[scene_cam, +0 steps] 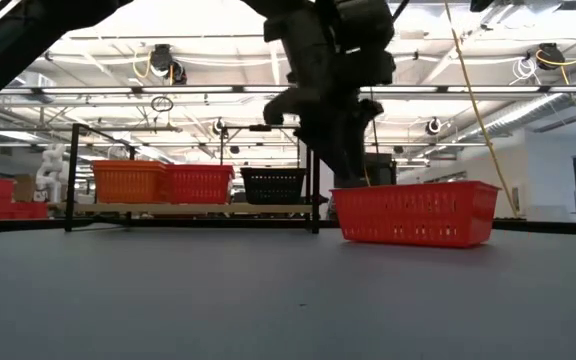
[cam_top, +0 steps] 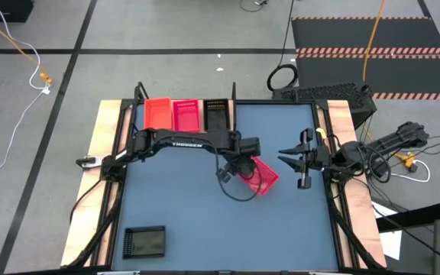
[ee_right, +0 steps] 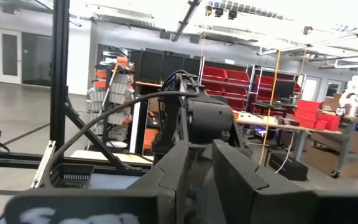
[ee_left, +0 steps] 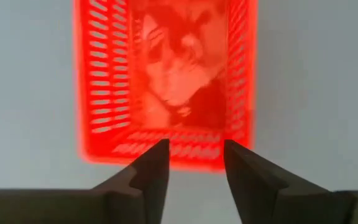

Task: Stack baskets on shelf by color
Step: Stack the red bin on top of the stacked red bins on the shelf

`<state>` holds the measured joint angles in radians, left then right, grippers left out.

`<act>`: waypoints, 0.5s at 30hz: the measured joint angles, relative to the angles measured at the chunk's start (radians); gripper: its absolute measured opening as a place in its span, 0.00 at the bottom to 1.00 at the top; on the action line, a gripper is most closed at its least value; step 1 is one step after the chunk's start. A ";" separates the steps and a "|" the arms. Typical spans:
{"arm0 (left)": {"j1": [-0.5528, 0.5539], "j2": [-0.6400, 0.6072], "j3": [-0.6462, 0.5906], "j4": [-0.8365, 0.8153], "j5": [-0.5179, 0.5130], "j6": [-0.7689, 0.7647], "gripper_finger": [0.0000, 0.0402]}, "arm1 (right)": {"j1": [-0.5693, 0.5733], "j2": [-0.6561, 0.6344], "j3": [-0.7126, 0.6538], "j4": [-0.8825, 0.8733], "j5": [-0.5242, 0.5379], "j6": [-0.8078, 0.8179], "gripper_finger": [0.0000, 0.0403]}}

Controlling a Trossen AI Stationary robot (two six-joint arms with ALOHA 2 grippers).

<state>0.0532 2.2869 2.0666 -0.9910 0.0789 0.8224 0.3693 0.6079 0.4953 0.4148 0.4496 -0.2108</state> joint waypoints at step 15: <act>-0.039 -0.016 -0.094 0.140 -0.153 0.817 0.36 | 0.050 -0.005 0.000 -0.001 0.000 -0.040 0.16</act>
<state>0.0142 2.2711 1.9725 -0.8512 -0.0745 1.6393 0.4195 0.6025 0.4951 0.4142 0.4496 -0.2506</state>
